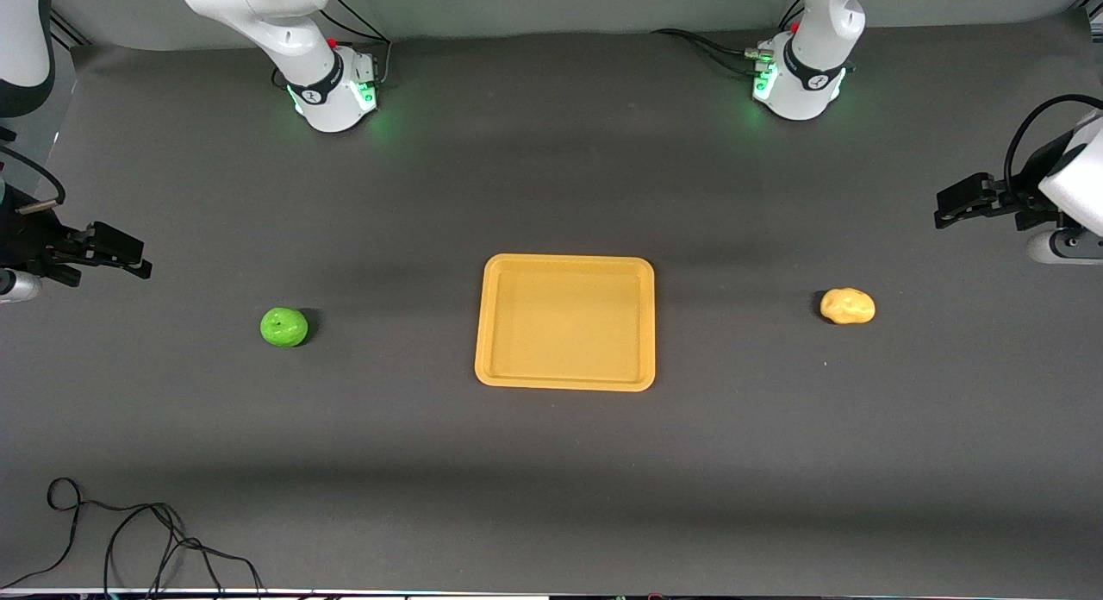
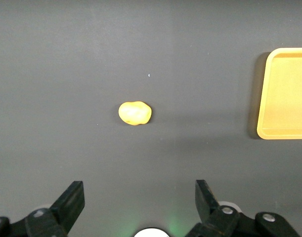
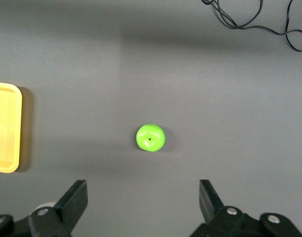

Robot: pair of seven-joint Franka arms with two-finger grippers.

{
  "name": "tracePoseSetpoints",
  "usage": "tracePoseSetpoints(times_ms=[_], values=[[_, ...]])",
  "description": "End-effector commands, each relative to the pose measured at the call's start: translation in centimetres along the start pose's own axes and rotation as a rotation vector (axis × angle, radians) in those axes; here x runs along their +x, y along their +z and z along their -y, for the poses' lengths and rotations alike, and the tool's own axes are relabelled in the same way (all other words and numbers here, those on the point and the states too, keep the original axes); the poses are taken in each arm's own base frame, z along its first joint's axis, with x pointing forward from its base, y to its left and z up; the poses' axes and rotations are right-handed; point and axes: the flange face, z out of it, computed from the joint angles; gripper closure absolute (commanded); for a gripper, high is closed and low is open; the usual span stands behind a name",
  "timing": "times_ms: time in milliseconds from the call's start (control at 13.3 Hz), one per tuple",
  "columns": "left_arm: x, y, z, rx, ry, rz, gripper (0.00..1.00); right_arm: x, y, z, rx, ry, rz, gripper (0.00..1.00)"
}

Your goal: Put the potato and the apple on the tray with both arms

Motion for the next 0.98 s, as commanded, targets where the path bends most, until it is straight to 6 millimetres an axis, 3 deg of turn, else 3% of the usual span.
tracePoseSetpoints(times_ms=[0, 451, 602, 902], values=[[0.0, -0.5, -0.3, 0.009, 0.007, -0.003, 0.00, -0.2, -0.5, 0.1, -0.013, -0.015, -0.006, 0.00], [0.0, -0.5, -0.3, 0.009, 0.007, -0.004, 0.00, 0.0, 0.4, 0.1, -0.010, -0.014, 0.002, 0.00], [0.0, -0.5, -0.3, 0.009, 0.007, -0.004, 0.00, 0.1, 1.7, 0.1, -0.011, -0.015, 0.009, 0.00], [0.1, -0.5, -0.3, 0.009, 0.007, -0.006, 0.00, -0.3, 8.5, 0.2, -0.012, -0.017, 0.000, 0.00]])
